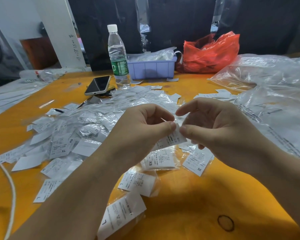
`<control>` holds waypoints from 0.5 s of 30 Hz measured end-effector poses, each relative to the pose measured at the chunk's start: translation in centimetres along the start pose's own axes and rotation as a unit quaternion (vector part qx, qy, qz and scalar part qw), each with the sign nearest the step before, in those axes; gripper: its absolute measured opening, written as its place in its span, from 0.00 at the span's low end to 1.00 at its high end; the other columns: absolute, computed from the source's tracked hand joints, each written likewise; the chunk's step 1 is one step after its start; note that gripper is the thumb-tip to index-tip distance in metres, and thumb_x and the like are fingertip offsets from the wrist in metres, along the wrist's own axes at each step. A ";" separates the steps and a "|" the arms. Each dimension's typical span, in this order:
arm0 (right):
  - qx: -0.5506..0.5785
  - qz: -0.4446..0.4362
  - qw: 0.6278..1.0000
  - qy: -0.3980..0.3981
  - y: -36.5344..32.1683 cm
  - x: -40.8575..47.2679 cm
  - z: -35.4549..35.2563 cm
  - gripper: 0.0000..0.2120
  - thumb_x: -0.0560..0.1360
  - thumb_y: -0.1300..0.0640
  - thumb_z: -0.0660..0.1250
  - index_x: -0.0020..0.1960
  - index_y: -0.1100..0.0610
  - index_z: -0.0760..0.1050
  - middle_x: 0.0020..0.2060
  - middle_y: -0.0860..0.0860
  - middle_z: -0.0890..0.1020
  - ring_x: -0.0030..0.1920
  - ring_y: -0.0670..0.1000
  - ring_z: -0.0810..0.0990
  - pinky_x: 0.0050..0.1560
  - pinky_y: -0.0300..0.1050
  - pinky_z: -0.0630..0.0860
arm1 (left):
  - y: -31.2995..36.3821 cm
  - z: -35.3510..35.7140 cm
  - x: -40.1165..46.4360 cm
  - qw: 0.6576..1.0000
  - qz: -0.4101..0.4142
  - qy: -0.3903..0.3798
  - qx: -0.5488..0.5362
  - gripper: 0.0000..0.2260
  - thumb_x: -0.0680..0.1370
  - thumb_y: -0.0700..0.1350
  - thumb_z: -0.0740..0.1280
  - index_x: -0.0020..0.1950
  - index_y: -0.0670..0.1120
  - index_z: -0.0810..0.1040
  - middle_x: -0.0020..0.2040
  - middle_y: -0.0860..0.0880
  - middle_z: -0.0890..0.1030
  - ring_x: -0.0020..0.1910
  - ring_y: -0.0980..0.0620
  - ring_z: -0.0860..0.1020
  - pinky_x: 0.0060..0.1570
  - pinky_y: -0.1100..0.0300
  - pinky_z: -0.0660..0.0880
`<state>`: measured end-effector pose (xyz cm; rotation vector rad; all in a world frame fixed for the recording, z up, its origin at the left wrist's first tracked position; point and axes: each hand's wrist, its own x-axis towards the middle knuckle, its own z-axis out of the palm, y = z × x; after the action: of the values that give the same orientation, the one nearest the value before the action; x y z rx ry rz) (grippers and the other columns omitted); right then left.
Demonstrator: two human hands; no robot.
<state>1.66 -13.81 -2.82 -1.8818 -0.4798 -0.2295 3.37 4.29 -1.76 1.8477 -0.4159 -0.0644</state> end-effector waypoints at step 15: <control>0.119 0.085 0.989 -0.022 -0.9 0.2 -0.3 0.22 0.60 0.57 0.75 0.53 0.58 0.78 0.36 0.58 0.84 0.33 0.51 0.80 0.32 0.41 0.78 | -0.1 0.1 -0.2 1.000 0.023 0.000 -0.010 0.02 0.75 0.46 0.71 0.46 0.50 0.82 0.41 0.53 0.84 0.41 0.57 0.81 0.35 0.68 0.76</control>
<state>1.49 -13.79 -1.90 -1.6849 -0.3567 -0.0165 3.20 4.29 -1.89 1.8169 -0.4549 -0.0372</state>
